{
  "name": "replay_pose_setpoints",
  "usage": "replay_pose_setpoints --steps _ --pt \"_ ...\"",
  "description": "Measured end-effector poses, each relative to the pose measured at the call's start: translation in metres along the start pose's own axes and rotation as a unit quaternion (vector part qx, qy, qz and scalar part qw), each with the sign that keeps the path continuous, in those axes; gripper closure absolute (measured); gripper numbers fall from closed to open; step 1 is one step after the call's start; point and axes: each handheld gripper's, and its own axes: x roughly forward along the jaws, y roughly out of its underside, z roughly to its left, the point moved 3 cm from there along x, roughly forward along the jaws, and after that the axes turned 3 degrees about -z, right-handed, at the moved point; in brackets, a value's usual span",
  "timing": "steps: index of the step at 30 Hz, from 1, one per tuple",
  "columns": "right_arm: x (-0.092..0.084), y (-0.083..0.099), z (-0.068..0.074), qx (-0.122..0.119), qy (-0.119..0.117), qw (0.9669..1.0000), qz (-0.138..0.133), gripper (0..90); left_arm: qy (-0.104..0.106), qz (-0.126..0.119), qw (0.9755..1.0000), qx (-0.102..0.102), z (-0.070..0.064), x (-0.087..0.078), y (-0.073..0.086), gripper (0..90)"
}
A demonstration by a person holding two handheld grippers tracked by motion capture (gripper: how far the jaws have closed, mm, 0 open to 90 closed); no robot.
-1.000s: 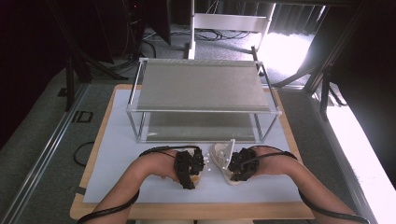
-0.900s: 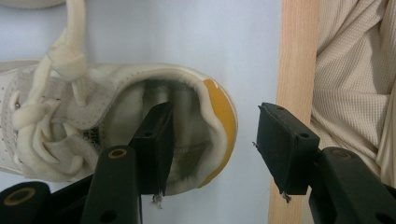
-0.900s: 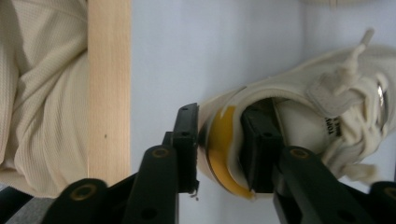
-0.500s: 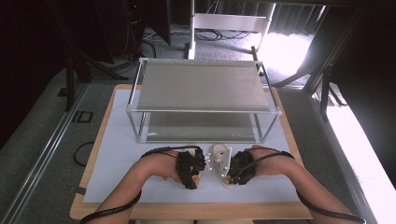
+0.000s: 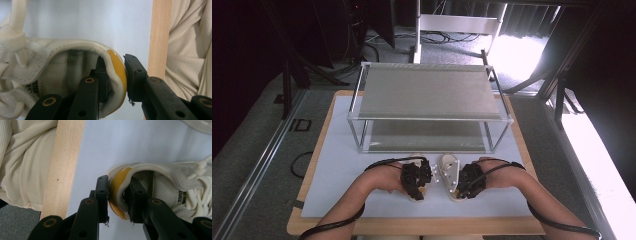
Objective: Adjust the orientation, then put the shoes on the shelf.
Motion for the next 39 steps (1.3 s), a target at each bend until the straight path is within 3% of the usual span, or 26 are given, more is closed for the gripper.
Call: replay_pose_setpoints --steps 2,8,14,19,21,22,28,34,37,39 --pt "-0.001 0.001 0.000 0.001 0.004 1.0000 -0.003 73.3 -0.006 0.002 1.0000 0.007 0.000 -0.002 0.001 74.4" --pt "-0.011 0.005 -0.006 0.016 0.021 0.9996 -0.013 73.1 -0.029 -0.025 0.9992 0.012 0.005 -0.018 -0.001 77.0" --pt "-0.021 0.007 -0.020 0.039 0.051 0.9975 -0.027 73.1 -0.070 -0.049 0.9962 0.014 0.019 -0.031 -0.004 77.6" --pt "-0.026 0.006 -0.039 0.068 0.072 0.9941 -0.045 73.1 -0.087 -0.060 0.9941 -0.026 0.037 -0.037 -0.005 77.7" --pt "-0.026 0.006 -0.043 0.070 0.074 0.9937 -0.046 73.1 -0.087 -0.060 0.9941 -0.026 0.037 -0.037 -0.005 77.8" --pt "-0.026 0.005 -0.050 0.074 0.080 0.9929 -0.047 73.1 -0.091 -0.058 0.9938 -0.025 0.047 -0.037 -0.004 77.8" --pt "-0.027 0.003 -0.072 0.089 0.104 0.9887 -0.062 73.0 -0.103 -0.081 0.9913 0.012 0.063 -0.032 -0.004 77.8" --pt "-0.018 0.001 -0.090 0.097 0.116 0.9865 -0.062 72.8 -0.103 -0.103 0.9892 0.020 0.081 -0.025 -0.006 77.8" --pt "-0.012 0.001 -0.096 0.098 0.124 0.9856 -0.060 72.7 -0.091 -0.115 0.9889 0.023 0.086 -0.024 -0.005 77.7" --pt "-0.009 0.002 -0.099 0.095 0.124 0.9860 -0.059 72.7 -0.091 -0.122 0.9877 0.036 0.094 -0.022 -0.006 77.7"
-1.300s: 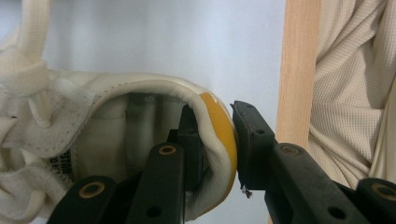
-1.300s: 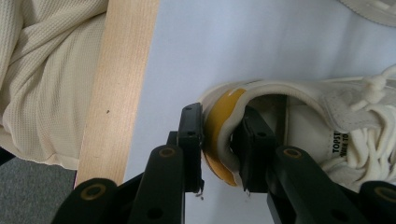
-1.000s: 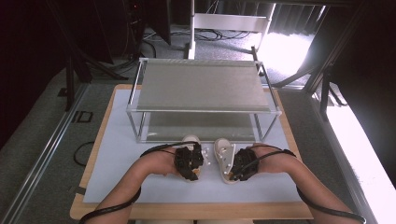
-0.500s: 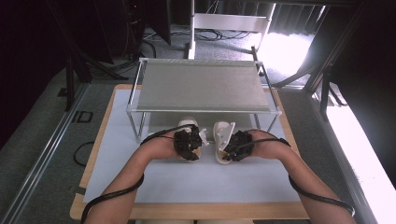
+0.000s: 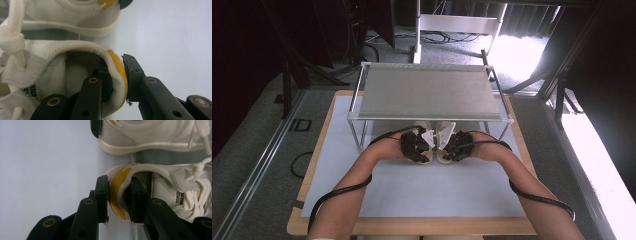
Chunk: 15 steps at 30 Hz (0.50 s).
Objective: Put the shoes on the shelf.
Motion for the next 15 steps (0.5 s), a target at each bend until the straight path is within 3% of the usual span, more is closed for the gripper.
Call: replay_pose_setpoints --steps 2,5,7,11,15 --pt "0.003 0.000 -0.002 0.004 -0.006 1.0000 -0.003 72.5 -0.008 -0.002 1.0000 -0.004 0.005 0.003 -0.001 77.8" --pt "0.007 -0.001 -0.005 -0.005 -0.005 1.0000 -0.005 72.0 0.004 -0.002 1.0000 0.002 0.009 0.006 -0.003 77.7" --pt "0.012 -0.002 -0.009 -0.017 0.001 0.9998 -0.014 71.9 0.000 0.002 1.0000 0.001 0.010 0.011 -0.003 77.8" --pt "0.015 -0.005 -0.007 -0.007 -0.004 0.9999 -0.010 71.8 0.005 -0.003 1.0000 -0.003 0.013 0.012 0.000 77.7" --pt "0.014 -0.002 -0.010 -0.005 0.000 0.9996 -0.029 71.1 0.007 -0.007 0.9999 -0.005 0.014 0.011 0.001 77.5"
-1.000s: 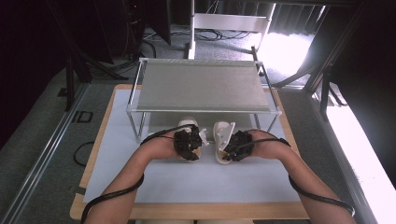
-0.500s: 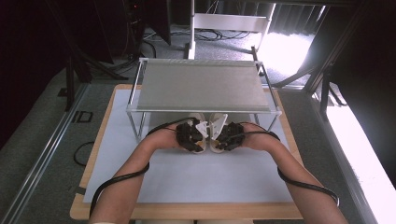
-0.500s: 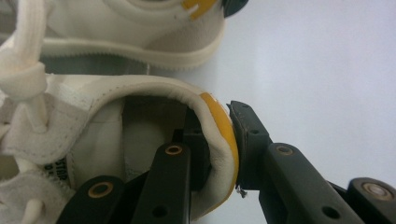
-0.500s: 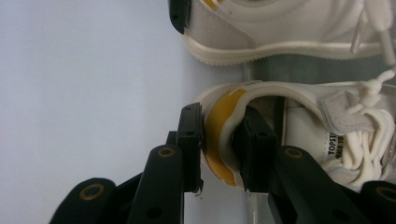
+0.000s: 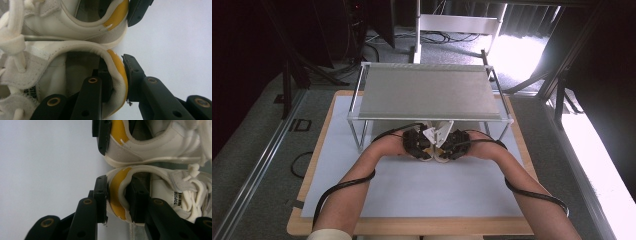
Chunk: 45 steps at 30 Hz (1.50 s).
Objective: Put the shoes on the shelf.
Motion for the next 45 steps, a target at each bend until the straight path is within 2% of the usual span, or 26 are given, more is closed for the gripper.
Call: replay_pose_setpoints --steps 2,3,6,7,9,10,13,14,17,20,22,25,28,30,34,37,40,44,45 --pt "0.000 0.000 0.000 -0.005 0.002 1.0000 -0.006 70.9 -0.001 -0.001 1.0000 -0.002 0.000 0.000 0.000 77.4" --pt "0.000 0.001 0.000 0.003 0.002 1.0000 -0.006 70.6 -0.001 0.001 1.0000 0.003 0.000 0.001 -0.001 77.4" --pt "0.001 0.001 0.001 0.000 0.011 0.9999 -0.011 68.6 -0.001 0.004 1.0000 0.001 -0.001 0.001 -0.001 77.3" --pt "0.000 0.001 0.001 0.007 0.026 0.9995 -0.018 63.3 -0.004 0.001 1.0000 -0.003 -0.001 0.001 -0.001 76.8" --pt "-0.001 0.001 0.001 0.030 0.037 0.9987 -0.017 58.5 -0.009 -0.006 0.9998 -0.014 0.000 -0.001 -0.001 73.8" --pt "-0.002 0.002 0.001 0.036 0.041 0.9983 -0.017 57.9 -0.010 -0.010 0.9995 -0.029 0.001 -0.003 -0.001 70.8" --pt "-0.003 0.004 0.002 0.047 0.045 0.9977 -0.021 56.1 -0.018 -0.009 0.9991 -0.036 0.001 -0.004 -0.001 62.8" --pt "-0.005 0.005 0.002 0.046 0.047 0.9975 -0.025 54.9 -0.023 -0.009 0.9983 -0.052 -0.001 -0.004 -0.002 58.6" --pt "-0.010 0.006 0.005 0.057 0.051 0.9963 -0.040 53.3 -0.051 -0.002 0.9970 -0.058 -0.001 -0.006 -0.002 52.8" --pt "-0.014 0.006 0.007 0.064 0.059 0.9948 -0.052 52.0 -0.064 0.004 0.9960 -0.063 -0.001 -0.008 -0.002 49.9" --pt "-0.016 0.007 0.009 0.067 0.063 0.9943 -0.053 50.9 -0.078 0.004 0.9943 -0.073 -0.003 -0.009 -0.003 46.0" --pt "-0.018 0.007 0.011 0.076 0.068 0.9929 -0.062 50.1 -0.085 -0.010 0.9930 -0.082 -0.006 -0.009 -0.005 42.1" --pt "-0.018 0.009 0.012 0.085 0.073 0.9913 -0.070 50.0 -0.095 -0.012 0.9918 -0.085 -0.009 -0.010 -0.004 42.1" --pt "-0.020 0.010 0.012 0.093 0.076 0.9899 -0.076 49.7 -0.109 -0.019 0.9897 -0.091 -0.011 -0.014 -0.002 42.1" --pt "-0.024 0.012 0.016 0.094 0.082 0.9885 -0.086 49.8 -0.147 -0.034 0.9847 -0.088 -0.019 -0.026 -0.001 42.1" --pt "-0.030 0.012 0.020 0.102 0.083 0.9858 -0.105 50.2 -0.158 -0.041 0.9829 -0.086 -0.028 -0.034 0.000 42.1" --pt "-0.034 0.013 0.024 0.103 0.088 0.9839 -0.117 52.2 -0.176 -0.042 0.9795 -0.088 -0.036 -0.040 0.000 42.3" --pt "-0.035 0.017 0.031 0.106 0.090 0.9824 -0.125 55.1 -0.180 -0.049 0.9784 -0.089 -0.046 -0.045 -0.003 42.6" --pt "-0.034 0.018 0.033 0.107 0.090 0.9822 -0.125 55.9 -0.183 -0.054 0.9774 -0.090 -0.049 -0.046 -0.004 42.7"
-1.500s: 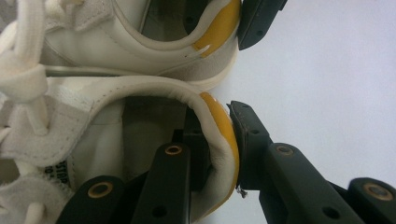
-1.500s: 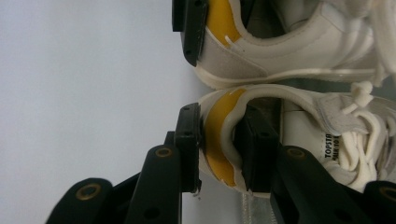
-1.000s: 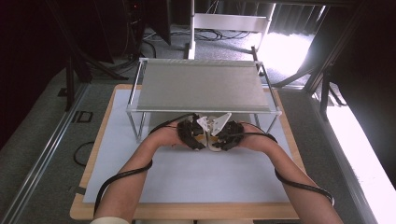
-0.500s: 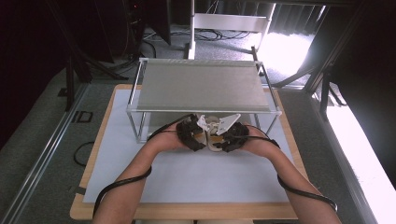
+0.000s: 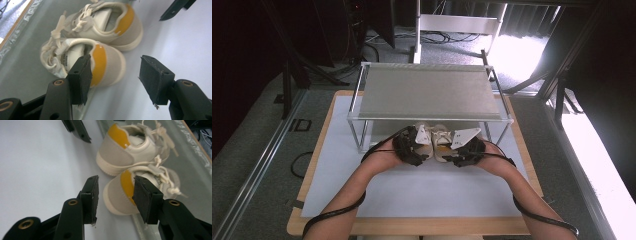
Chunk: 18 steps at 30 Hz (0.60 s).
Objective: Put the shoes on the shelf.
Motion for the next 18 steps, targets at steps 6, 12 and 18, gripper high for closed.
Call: replay_pose_setpoints --steps 6,12,18 --pt "0.002 0.012 0.008 0.017 0.003 0.9998 -0.006 63.8 0.003 -0.009 0.9998 -0.018 -0.014 -0.001 0.004 52.9" --pt "0.009 0.031 0.010 0.038 0.041 0.9984 0.011 83.5 -0.013 0.009 0.9990 -0.043 -0.018 0.017 0.016 69.9" --pt "0.017 0.039 0.005 0.082 0.083 0.9931 0.008 84.3 -0.020 0.011 0.9985 -0.051 -0.016 0.030 0.019 71.6"
